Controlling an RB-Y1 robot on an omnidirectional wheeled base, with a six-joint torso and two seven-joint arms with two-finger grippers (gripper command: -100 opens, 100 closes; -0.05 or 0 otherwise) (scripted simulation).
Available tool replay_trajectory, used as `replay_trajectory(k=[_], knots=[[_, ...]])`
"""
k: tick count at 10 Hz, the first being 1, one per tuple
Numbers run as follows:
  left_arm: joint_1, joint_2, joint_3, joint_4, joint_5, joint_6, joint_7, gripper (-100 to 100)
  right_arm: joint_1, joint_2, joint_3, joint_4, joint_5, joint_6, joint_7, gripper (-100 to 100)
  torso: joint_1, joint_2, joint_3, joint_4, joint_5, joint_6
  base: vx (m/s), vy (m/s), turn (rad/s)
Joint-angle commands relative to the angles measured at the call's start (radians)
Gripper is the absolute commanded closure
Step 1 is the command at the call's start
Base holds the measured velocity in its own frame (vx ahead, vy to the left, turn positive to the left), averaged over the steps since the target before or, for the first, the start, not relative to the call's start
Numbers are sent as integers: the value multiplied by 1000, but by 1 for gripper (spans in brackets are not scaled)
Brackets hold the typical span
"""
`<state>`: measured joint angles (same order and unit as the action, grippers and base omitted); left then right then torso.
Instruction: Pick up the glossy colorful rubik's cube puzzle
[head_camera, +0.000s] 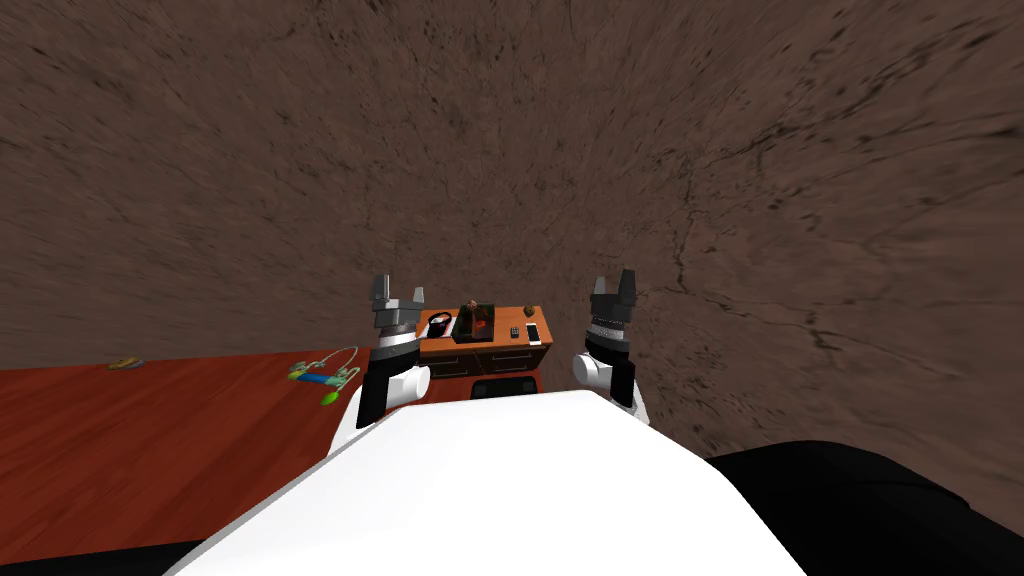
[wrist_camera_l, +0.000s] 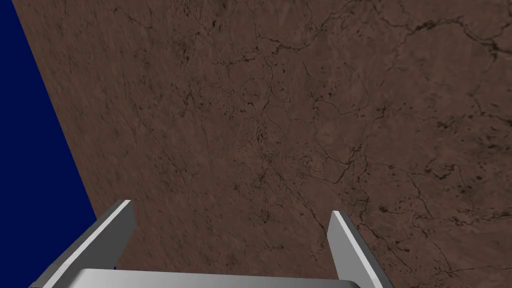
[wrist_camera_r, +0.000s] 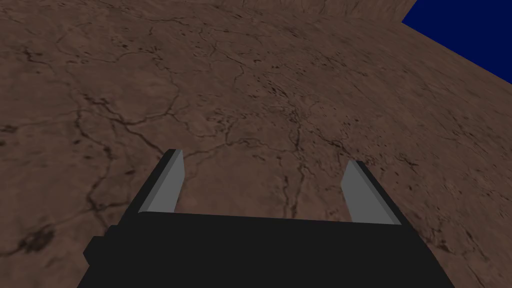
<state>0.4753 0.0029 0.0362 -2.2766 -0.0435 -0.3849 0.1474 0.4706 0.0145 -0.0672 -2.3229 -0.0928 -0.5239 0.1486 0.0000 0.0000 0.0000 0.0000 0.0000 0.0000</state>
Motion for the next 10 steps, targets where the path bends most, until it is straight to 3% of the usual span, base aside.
replay_trajectory(k=[1,6,7,10], knots=[[0,0,0,0,0,0,0,0,3,-29,11,21,19,-6,9,-100,0,0,0,0,0,0,-44,13,34],[0,0,0,0,0,0,0,0,22,-107,61,135,104,-29,43,-100,0,7,4,2,0,0,-109,16,75],[0,0,0,0,0,0,0,0,22,-107,61,135,104,-29,43,-100,2,8,5,2,0,0,-82,17,40],[0,0,0,0,0,0,0,0,46,-159,105,236,177,-43,67,-100,0,6,3,1,0,0,-85,7,160]])
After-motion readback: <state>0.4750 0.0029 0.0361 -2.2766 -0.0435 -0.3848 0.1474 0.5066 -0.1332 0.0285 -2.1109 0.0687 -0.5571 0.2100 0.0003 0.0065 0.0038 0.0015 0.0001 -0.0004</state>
